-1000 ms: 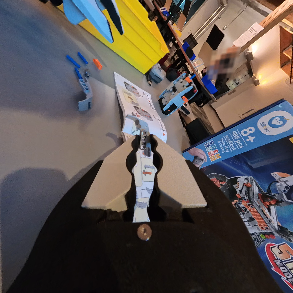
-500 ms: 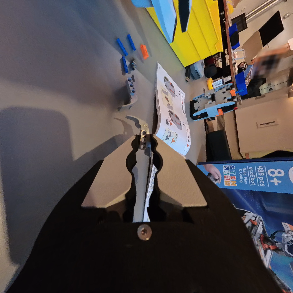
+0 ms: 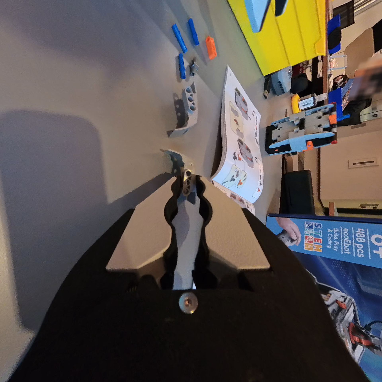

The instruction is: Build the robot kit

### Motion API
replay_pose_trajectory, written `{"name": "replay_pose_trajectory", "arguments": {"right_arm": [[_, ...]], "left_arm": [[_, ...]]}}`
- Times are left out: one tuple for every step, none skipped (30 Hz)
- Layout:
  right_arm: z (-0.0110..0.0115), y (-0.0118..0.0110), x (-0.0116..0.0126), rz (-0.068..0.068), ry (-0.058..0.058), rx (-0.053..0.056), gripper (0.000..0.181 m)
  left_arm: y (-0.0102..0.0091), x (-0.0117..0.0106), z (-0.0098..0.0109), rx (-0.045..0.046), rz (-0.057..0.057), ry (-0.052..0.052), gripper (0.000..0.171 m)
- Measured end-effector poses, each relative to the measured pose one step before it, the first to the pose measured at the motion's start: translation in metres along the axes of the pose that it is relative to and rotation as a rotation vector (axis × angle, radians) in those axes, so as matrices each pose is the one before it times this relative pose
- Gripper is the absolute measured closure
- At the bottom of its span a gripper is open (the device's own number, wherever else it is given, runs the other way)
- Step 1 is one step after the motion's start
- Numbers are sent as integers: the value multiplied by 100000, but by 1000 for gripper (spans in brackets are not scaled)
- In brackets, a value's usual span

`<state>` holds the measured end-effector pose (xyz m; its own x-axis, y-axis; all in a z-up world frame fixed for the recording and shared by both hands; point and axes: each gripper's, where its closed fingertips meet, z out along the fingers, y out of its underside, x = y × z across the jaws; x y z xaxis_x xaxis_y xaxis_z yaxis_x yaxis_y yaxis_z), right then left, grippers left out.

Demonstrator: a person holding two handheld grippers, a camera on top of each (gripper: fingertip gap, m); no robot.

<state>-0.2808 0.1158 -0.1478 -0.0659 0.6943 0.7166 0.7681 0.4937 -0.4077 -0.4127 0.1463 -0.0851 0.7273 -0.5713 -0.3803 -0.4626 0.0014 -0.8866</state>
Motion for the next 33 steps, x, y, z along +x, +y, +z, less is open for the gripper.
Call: {"name": "replay_pose_trajectory", "arguments": {"right_arm": [[198,-161,-134,181,-391,363,167],[154,-210,-20,208,37,647,166],[95,-168,-9,242,-159,402,166],[89,-28,48,197,126,-380,166],[63,43,54,36,306,-732,166],[66,56,2,-245,304,-682,166],[59,59,5,-635,509,-425,166],[62,81,32,-708,568,-523,166],[76,120,-22,-367,161,-717,166],[60,37,11,16,232,-218,166],[32,-19,18,231,135,38,167],[29,-3,28,194,244,4,167],[13,14,12,36,363,31,167],[11,-2,23,-87,435,170,167],[7,-10,4,-35,377,194,167],[-4,-2,32,-2,335,120,166],[3,-7,41,-40,377,40,165],[-6,-3,77,-29,484,-4,164],[-13,-11,62,-29,430,68,162],[-20,-33,16,-98,162,213,161],[-20,-32,37,-54,229,214,160],[-14,-7,38,56,296,43,160],[-14,4,-7,58,-71,54,159],[-20,0,-7,146,21,50,159],[-34,3,23,45,435,31,159],[-53,4,3,-373,438,132,158],[-63,-23,-45,-487,80,228,158],[-64,11,24,-162,281,-63,157],[-68,17,10,313,61,-167,156],[-84,28,0,592,-323,-77,155],[-117,31,-2,641,-267,-41,153],[-153,-39,-70,542,-663,560,152],[-181,-123,-95,770,-883,1260,152]], "left_arm": [[15,-12,6,-75,-122,-15,141],[-18,1,5,30,5,-16,141],[-13,8,-7,63,97,-31,141],[-31,23,-8,60,134,-21,141],[-12,11,3,21,108,-11,141],[-3,2,-4,-14,67,-45,141],[14,-4,0,-37,36,-34,141],[12,-13,2,-82,12,-44,141],[7,-16,-3,-48,22,-102,141],[5,-24,-5,-3,35,-104,141],[30,-12,7,-89,23,-92,141],[42,-13,21,-204,38,-61,141],[43,-8,12,-217,80,-45,141],[18,15,2,-69,109,-36,142],[-20,11,-4,106,118,6,143],[-29,23,-5,136,132,5,143],[-3,19,-3,17,133,-11,143],[30,-2,10,-119,81,-43,143],[42,-16,18,-177,-13,-54,143],[26,-10,16,-89,-118,11,143],[20,-1,17,-12,-196,92,143],[16,22,13,-14,-197,162,143],[33,28,22,-108,-122,208,143],[43,28,30,-184,-11,132,143],[40,26,33,-137,106,52,143],[14,28,23,-76,92,80,143],[7,23,6,-19,8,90,143],[-10,-4,5,69,-24,-41,143],[-40,-55,-29,230,-76,-225,143],[-89,-94,-68,463,-211,-371,143],[-119,-159,-98,686,-406,-577,143],[-168,-246,-135,974,-621,-954,143],[-229,-332,-175,1295,-878,-1257,142]]}}
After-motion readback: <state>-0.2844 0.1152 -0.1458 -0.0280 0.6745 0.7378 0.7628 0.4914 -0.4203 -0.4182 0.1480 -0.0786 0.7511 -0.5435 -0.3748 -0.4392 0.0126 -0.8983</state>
